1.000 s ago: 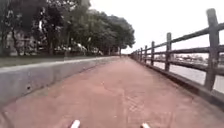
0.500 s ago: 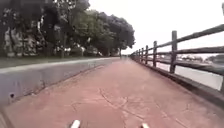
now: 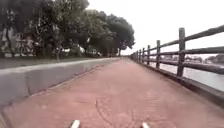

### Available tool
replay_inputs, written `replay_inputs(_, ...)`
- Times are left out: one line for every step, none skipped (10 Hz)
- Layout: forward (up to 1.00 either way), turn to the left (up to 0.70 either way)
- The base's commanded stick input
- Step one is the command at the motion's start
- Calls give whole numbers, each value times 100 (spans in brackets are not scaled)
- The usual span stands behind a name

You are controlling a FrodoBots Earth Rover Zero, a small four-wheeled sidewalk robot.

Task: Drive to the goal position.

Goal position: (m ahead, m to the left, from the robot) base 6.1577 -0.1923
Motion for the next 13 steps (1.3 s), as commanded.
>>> replay_inputs(70, 0)
replay_inputs(70, 0)
replay_inputs(70, 0)
replay_inputs(70, 0)
replay_inputs(70, 0)
replay_inputs(70, 0)
replay_inputs(70, 0)
replay_inputs(70, 0)
replay_inputs(70, -5)
replay_inputs(70, -20)
replay_inputs(70, -32)
replay_inputs(70, -32)
replay_inputs(70, -29)
